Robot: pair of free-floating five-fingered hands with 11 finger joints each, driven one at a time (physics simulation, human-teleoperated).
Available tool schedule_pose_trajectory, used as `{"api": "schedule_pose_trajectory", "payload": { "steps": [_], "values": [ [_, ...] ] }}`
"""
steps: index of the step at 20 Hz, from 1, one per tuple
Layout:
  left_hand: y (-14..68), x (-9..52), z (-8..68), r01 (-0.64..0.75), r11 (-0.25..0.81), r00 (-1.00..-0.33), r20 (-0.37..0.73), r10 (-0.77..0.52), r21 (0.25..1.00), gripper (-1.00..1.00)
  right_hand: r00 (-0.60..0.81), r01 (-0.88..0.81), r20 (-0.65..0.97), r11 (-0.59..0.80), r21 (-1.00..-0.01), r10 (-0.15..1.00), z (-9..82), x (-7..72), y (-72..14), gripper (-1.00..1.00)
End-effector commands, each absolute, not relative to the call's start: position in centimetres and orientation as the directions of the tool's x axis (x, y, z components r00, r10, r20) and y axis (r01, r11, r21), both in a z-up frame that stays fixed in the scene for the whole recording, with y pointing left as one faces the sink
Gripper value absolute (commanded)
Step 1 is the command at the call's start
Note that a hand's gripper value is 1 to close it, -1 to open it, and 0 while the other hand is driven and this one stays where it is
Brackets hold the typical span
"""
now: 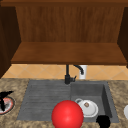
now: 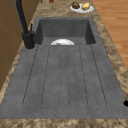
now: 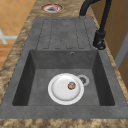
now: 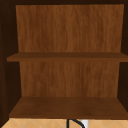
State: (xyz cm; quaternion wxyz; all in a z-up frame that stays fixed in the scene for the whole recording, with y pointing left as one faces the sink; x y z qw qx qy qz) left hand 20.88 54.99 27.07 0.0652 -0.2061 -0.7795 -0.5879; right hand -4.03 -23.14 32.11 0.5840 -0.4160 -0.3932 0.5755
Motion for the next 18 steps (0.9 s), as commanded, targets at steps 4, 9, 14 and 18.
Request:
{"api": "schedule_pose_trajectory", "payload": {
  "steps": [4,9,14,18],
  "values": [
    [53.2,19.0,27.1,0.369,0.167,-0.925,0.344,0.161,0.914,-1.00,0.028,-0.345,-0.020,-0.009,-0.939,0.999,32.1,-4.0,-23.1,0.00],
    [52.7,18.0,27.1,0.382,0.116,-0.921,0.368,0.126,0.917,-1.00,0.028,-0.345,-0.020,-0.009,-0.939,0.999,32.1,-4.0,-23.1,0.00],
    [51.3,16.8,27.4,0.358,0.100,-0.932,0.348,0.104,0.929,-1.00,0.028,-0.345,-0.020,-0.009,-0.939,0.999,32.1,-4.0,-23.1,0.00],
    [50.2,15.5,27.8,0.368,0.090,-0.929,0.362,0.078,0.925,-1.00,0.028,-0.345,-0.020,-0.009,-0.939,0.999,32.1,-4.0,-23.1,0.00]
  ]
}}
